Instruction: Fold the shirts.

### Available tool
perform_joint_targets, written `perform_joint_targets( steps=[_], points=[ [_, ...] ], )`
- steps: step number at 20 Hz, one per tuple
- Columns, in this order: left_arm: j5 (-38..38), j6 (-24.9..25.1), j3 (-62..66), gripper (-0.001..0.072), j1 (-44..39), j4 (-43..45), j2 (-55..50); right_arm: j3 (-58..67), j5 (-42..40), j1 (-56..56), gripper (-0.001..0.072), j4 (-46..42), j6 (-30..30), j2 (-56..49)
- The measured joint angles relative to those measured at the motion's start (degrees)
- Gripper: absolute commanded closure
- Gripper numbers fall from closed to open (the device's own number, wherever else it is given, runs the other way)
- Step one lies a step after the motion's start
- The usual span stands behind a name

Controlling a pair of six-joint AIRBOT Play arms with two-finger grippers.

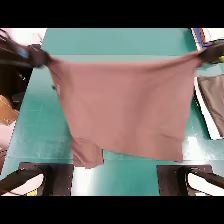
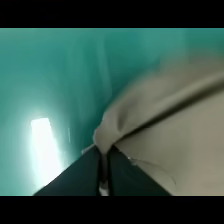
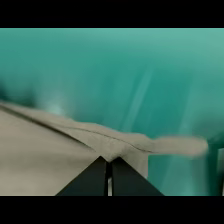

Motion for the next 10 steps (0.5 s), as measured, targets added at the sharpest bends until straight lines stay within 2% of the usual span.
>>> perform_joint_targets(
  steps=[3,4,5,6,8,9,10],
  points=[
    [6.8,-0.8,-4.5,0.0665,0.9,0.4,-8.0,-0.6,-4.2,2.6,0.0694,-1.1,0.2,-9.9],
    [8.9,-1.5,-5.2,0.0402,1.5,0.4,-9.8,-0.1,-5.0,3.0,0.0673,-1.1,0.2,-12.5],
    [10.8,-2.2,-5.8,0.0157,2.4,0.4,-11.4,0.8,-5.6,3.1,0.0515,-0.8,0.2,-14.9],
    [11.8,-2.9,-6.2,0.0145,3.3,0.3,-12.5,1.9,-5.7,3.0,0.0362,-0.2,0.3,-16.7],
    [12.2,-3.5,-6.1,0.0175,5.7,-1.3,-13.6,4.6,-5.9,2.4,0.0363,3.0,0.3,-19.3],
    [10.7,-3.5,-5.9,0.0239,7.1,-2.3,-13.7,5.9,-5.5,1.6,0.0365,5.1,0.3,-19.9],
    [8.7,-3.2,-5.6,0.0237,8.4,-3.1,-13.5,6.6,-4.8,0.7,0.0367,7.1,0.3,-20.0]
  ],
)
